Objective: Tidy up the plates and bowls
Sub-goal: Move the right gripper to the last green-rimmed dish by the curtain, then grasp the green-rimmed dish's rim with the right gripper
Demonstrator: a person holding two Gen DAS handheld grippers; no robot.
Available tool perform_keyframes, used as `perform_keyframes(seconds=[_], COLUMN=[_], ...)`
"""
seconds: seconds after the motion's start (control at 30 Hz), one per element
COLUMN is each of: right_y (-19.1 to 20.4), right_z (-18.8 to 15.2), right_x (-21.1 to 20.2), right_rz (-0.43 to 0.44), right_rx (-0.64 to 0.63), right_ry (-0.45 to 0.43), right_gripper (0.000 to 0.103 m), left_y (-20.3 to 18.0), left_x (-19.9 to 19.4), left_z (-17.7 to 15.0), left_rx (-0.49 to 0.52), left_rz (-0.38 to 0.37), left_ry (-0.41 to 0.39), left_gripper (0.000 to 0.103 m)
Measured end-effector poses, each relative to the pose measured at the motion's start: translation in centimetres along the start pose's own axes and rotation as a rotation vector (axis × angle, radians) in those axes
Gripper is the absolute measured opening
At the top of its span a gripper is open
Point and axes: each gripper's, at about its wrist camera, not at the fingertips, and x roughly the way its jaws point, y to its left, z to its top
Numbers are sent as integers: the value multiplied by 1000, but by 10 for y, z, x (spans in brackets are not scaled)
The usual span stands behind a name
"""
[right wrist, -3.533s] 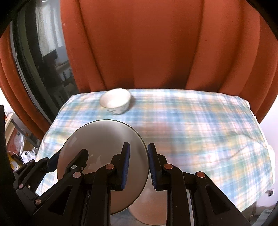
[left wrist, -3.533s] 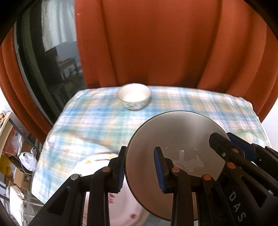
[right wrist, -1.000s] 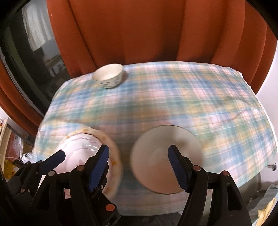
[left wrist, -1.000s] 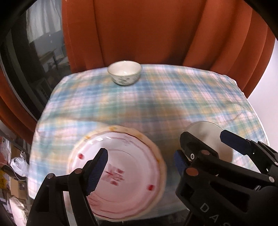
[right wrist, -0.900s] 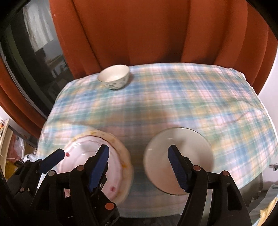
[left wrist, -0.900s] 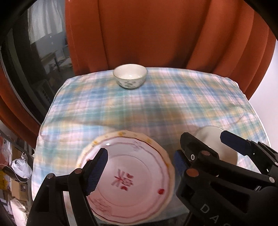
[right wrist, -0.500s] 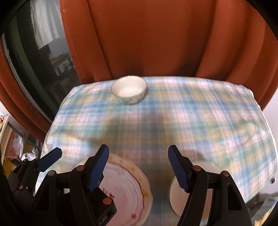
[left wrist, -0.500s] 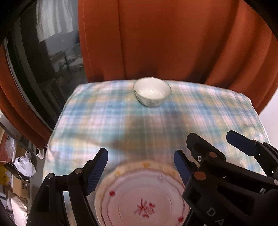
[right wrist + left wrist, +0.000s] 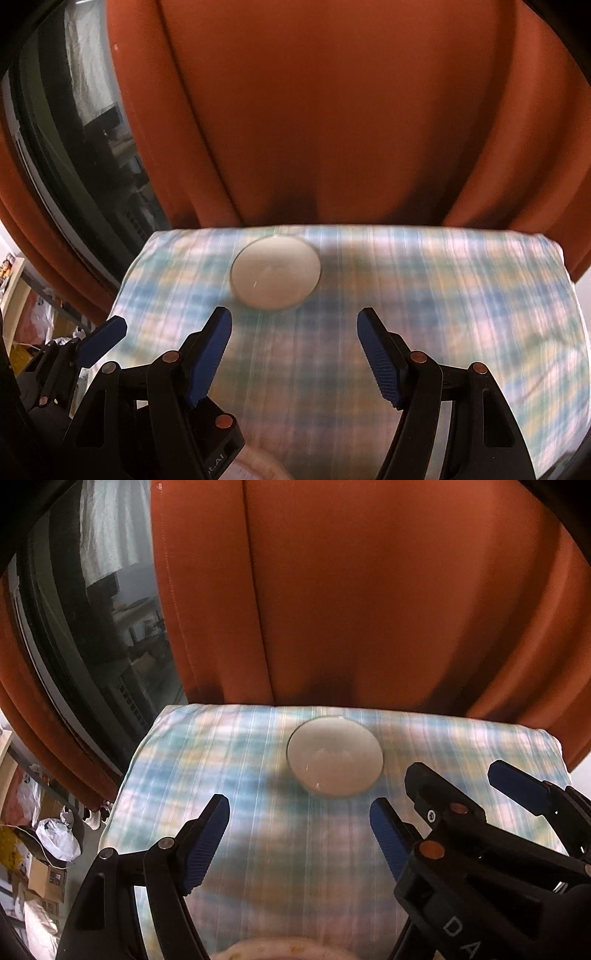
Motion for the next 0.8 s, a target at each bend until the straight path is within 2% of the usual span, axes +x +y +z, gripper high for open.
perform_keyframes(seconds=[0.37, 0.6, 0.8], right_y=[-21, -26, -26], right_z=[58, 70, 69], right_x=[59, 108, 152], right_rz=[58, 55, 51], right_rx=[-3, 12, 5], right_ry=[-8, 12, 58], right_gripper=[74, 74, 63], left_y=[-13, -11, -6], left_x=[51, 96, 138], left_z=[51, 66, 64], left_rx=[-12, -7, -12], left_rz=[102, 138, 159], left_ry=[-16, 6, 53], left_gripper=[80, 75, 68])
